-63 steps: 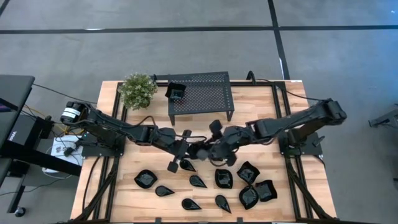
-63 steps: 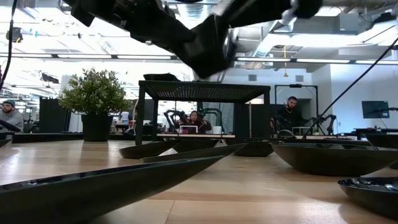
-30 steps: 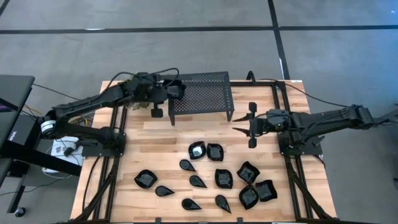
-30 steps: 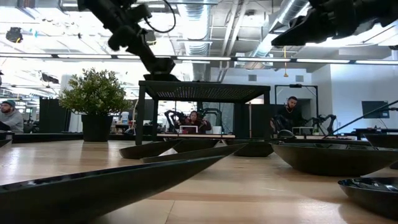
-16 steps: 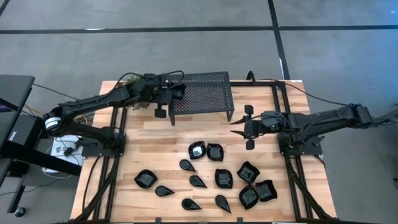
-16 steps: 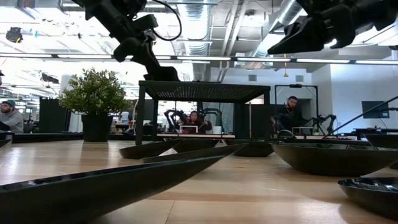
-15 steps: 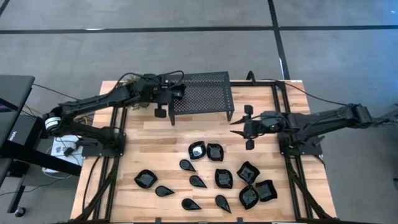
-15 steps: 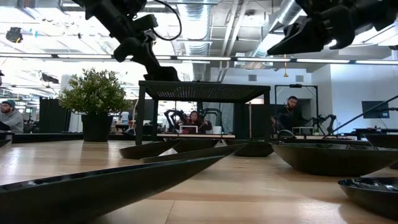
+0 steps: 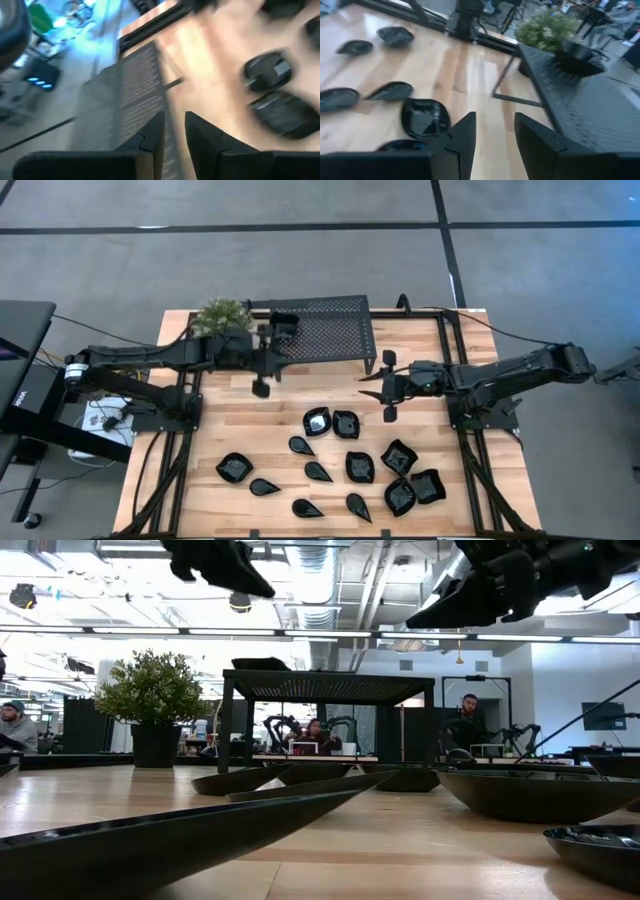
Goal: Pick & Place Mini shaped plates
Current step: Stack the distorted square plate on top of the distorted square plates on the shelf
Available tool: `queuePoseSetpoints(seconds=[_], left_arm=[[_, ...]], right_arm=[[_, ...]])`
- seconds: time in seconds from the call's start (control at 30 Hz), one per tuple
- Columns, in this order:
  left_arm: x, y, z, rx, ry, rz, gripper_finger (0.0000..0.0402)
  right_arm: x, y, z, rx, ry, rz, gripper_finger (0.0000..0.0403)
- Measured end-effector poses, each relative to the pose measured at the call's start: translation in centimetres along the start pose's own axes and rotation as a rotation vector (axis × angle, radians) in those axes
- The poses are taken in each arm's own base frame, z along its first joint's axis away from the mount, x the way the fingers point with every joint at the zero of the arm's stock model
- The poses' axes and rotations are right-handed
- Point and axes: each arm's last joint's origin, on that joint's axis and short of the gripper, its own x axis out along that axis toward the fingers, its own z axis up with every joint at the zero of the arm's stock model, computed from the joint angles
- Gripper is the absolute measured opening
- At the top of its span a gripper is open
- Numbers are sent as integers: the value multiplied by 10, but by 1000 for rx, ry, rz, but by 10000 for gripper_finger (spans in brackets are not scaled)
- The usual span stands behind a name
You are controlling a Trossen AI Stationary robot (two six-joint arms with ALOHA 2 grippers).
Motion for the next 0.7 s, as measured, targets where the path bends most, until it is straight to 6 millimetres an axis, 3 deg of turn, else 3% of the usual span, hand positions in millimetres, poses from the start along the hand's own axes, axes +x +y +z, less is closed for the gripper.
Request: queuePoseSetpoints(seconds=[0.17,0.33,0.6,0.7], left_arm=[[-1,-30,10,-21,-77,-143,76],[-2,-53,12,21,-99,-222,76],[0,-65,6,-78,-68,-259,76],[1,-66,3,-113,-56,-262,76]], right_arm=[[8,16,9,101,11,77,129],[22,42,15,200,148,118,129],[17,86,49,393,544,195,129],[13,104,53,480,693,175,129]])
